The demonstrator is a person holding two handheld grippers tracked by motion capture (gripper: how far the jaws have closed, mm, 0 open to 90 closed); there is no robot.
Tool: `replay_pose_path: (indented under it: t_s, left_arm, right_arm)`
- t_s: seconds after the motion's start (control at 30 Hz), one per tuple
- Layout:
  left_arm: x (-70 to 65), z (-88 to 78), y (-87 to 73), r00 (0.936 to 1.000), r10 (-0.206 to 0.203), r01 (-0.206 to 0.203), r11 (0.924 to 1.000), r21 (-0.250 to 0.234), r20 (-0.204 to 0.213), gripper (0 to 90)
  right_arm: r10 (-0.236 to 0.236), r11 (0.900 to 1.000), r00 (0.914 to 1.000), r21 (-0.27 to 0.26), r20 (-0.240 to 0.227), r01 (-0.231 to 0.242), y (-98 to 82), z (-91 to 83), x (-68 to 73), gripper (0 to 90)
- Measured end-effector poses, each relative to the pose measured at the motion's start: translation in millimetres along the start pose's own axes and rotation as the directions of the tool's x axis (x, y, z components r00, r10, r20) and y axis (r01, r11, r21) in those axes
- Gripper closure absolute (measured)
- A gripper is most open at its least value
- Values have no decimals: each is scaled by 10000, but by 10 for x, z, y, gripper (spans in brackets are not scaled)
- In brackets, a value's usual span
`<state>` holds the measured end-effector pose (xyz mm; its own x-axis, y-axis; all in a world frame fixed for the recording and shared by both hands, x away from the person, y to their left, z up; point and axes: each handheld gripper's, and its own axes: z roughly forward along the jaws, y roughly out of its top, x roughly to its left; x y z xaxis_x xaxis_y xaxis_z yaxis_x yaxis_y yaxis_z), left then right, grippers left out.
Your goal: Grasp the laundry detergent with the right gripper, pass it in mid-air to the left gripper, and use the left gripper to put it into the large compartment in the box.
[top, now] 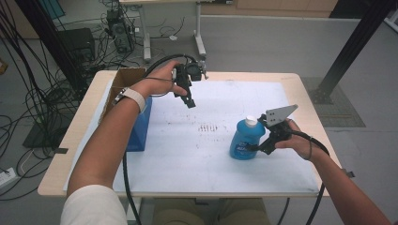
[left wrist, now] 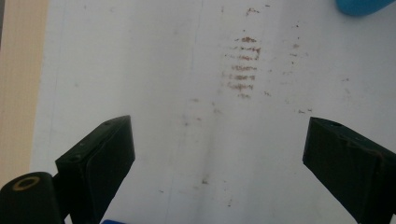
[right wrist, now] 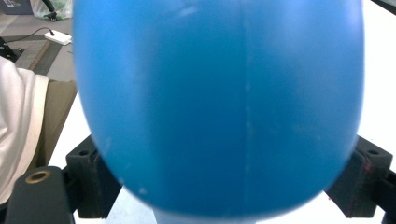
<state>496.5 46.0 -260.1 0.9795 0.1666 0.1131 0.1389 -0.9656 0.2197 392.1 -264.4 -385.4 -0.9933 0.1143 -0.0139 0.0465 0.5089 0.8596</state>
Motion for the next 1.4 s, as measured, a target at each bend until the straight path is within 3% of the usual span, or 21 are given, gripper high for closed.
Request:
replay_pose_path:
  t_s: [1.4]
  left_arm:
    - [3,9,8,10000,62,-62,10000,59,13,95]
  right_arm:
    - [15,9995,9998,-303,-180,-21,-76,82,23,230]
